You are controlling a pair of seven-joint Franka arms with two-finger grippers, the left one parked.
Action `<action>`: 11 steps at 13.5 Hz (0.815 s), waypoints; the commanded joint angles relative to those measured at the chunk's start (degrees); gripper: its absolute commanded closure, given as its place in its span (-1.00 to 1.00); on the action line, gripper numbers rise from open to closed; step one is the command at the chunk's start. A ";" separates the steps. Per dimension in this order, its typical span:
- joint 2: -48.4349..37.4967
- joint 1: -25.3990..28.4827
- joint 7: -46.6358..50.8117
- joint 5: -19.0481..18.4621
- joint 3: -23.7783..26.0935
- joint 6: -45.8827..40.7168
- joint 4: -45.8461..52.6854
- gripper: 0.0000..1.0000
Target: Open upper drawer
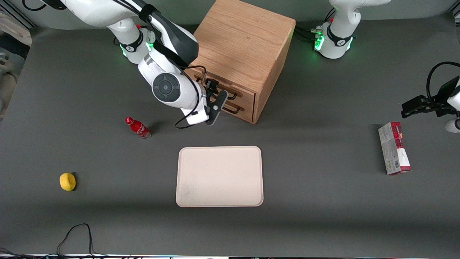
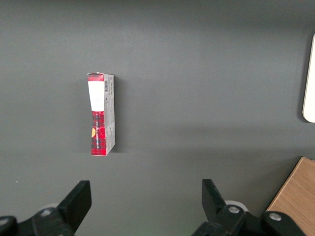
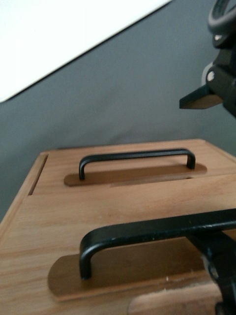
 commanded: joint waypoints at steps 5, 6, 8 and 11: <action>4.80 -0.69 -0.68 -8.72 -1.44 0.59 9.16 -1.00; 5.42 -0.69 -0.77 -9.07 -2.67 0.59 10.83 -1.00; 6.30 -0.69 -0.95 -11.08 -4.00 0.59 11.81 -1.00; 9.19 -0.78 -0.86 -16.45 -4.09 0.59 14.96 -1.00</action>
